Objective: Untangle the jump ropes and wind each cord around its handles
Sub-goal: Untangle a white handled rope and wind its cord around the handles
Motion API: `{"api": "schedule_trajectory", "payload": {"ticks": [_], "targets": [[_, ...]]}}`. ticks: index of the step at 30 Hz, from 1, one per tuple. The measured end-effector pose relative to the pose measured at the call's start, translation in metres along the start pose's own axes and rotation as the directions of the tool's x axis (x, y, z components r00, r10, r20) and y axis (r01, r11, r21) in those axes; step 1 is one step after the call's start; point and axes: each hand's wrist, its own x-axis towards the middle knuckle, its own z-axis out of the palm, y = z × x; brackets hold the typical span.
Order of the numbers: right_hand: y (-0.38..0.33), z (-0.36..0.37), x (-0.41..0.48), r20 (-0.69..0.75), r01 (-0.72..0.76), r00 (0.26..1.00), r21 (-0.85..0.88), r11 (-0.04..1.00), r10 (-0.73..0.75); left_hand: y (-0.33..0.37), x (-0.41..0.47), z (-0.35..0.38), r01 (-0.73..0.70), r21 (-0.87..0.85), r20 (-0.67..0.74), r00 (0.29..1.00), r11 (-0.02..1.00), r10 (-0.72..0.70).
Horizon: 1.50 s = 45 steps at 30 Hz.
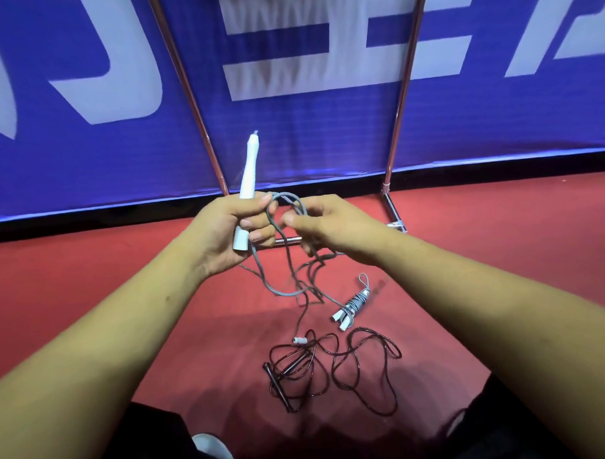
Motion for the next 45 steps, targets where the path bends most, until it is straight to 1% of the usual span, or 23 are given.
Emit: {"api": "schedule_trajectory", "payload": {"ticks": [2, 4, 5, 7, 9, 10, 11, 12, 14, 16, 19, 20, 21, 24, 26, 27, 29, 30, 33, 36, 39, 42, 45], "targets": [[-0.006, -0.006, 0.001, -0.035, 0.019, 0.999, 0.064, 0.998, -0.017, 0.000, 0.003, -0.008, 0.000, 0.079, -0.081, 0.997, 0.997, 0.007], [-0.015, -0.011, 0.002, -0.044, 0.002, 0.999, 0.170, 0.985, 0.006, -0.005, 0.007, -0.019, 0.000, 0.280, -0.204, 0.977, 0.960, 0.060], [-0.016, -0.012, 0.004, -0.038, -0.005, 0.999, 0.198, 0.980, 0.013, -0.008, 0.009, -0.023, 0.005, 0.408, -0.251, 0.962, 0.913, 0.106], [-0.020, -0.011, 0.003, -0.027, -0.006, 1.000, 0.213, 0.977, 0.013, -0.010, 0.011, -0.027, 0.013, 0.653, -0.318, 0.912, 0.758, 0.259], [-0.023, -0.011, 0.003, -0.037, 0.012, 0.999, 0.236, 0.972, -0.004, -0.009, 0.011, -0.024, -0.033, 0.842, -0.270, 0.838, 0.538, 0.474], [-0.025, -0.012, 0.004, -0.043, 0.020, 0.999, 0.257, 0.966, -0.010, -0.008, 0.010, -0.021, -0.079, 0.875, -0.229, 0.802, 0.478, 0.552], [-0.027, -0.014, 0.005, -0.050, 0.025, 0.999, 0.283, 0.959, -0.012, -0.008, 0.009, -0.018, -0.127, 0.861, -0.218, 0.783, 0.493, 0.582], [-0.029, -0.016, 0.006, -0.056, 0.027, 0.998, 0.311, 0.950, -0.010, -0.009, 0.008, -0.015, -0.191, 0.798, -0.222, 0.788, 0.572, 0.574], [-0.030, -0.021, 0.008, -0.059, 0.029, 0.998, 0.361, 0.932, -0.009, -0.015, 0.010, -0.012, -0.275, 0.618, -0.200, 0.850, 0.736, 0.487], [-0.031, -0.026, 0.009, -0.049, 0.045, 0.998, 0.420, 0.907, -0.027, -0.021, 0.014, -0.014, -0.269, 0.442, -0.167, 0.913, 0.856, 0.373], [-0.037, -0.033, 0.007, -0.049, 0.073, 0.997, 0.530, 0.845, -0.056, -0.023, 0.017, -0.016, -0.130, 0.141, -0.168, 0.974, 0.981, 0.154], [-0.039, -0.036, 0.006, -0.053, 0.081, 0.997, 0.567, 0.820, -0.061, -0.025, 0.017, -0.017, -0.065, 0.072, -0.149, 0.986, 0.995, 0.075], [-0.041, -0.038, 0.005, -0.057, 0.087, 0.996, 0.604, 0.793, -0.065, -0.027, 0.018, -0.020, -0.013, 0.077, -0.128, 0.992, 0.997, 0.023], [-0.041, -0.045, 0.004, -0.039, 0.071, 0.997, 0.749, 0.658, -0.063, -0.041, 0.021, -0.027, 0.082, 0.371, -0.051, 0.996, 0.925, -0.068], [-0.040, -0.050, 0.004, -0.015, 0.040, 0.999, 0.817, 0.576, -0.048, -0.051, 0.020, -0.023, 0.128, 0.497, 0.024, 0.987, 0.858, -0.161], [-0.039, -0.053, 0.005, -0.025, 0.033, 0.999, 0.830, 0.557, -0.021, -0.055, 0.020, -0.021, 0.130, 0.546, 0.039, 0.983, 0.828, -0.180], [-0.036, -0.059, 0.007, -0.105, 0.043, 0.991, 0.831, 0.554, 0.081, -0.057, 0.019, -0.016, 0.105, 0.630, 0.015, 0.989, 0.769, -0.147], [-0.034, -0.064, 0.008, -0.161, 0.056, 0.977, 0.830, 0.555, 0.141, -0.056, 0.020, -0.015, 0.090, 0.626, 0.016, 0.992, 0.775, -0.127], [-0.027, -0.074, 0.008, -0.253, 0.083, 0.927, 0.859, 0.505, 0.277, -0.053, 0.021, -0.018, 0.084, 0.468, 0.094, 0.985, 0.880, -0.144], [-0.026, -0.072, 0.007, -0.210, 0.071, 0.929, 0.909, 0.411, 0.305, -0.061, 0.020, -0.012, 0.129, 0.243, 0.132, 0.977, 0.961, -0.165], [-0.030, -0.065, 0.008, -0.170, 0.044, 0.941, 0.917, 0.395, 0.291, -0.069, 0.022, 0.001, 0.125, 0.079, 0.195, 0.971, 0.989, -0.138], [-0.028, -0.070, 0.010, -0.249, 0.054, 0.909, 0.867, 0.496, 0.335, -0.066, 0.025, 0.009, 0.069, -0.005, 0.174, 0.983, 0.998, -0.067], [-0.021, -0.077, 0.009, -0.383, 0.015, 0.827, 0.747, 0.665, 0.412, -0.057, 0.024, 0.008, 0.055, -0.018, 0.128, 0.990, 0.998, -0.053]]}}
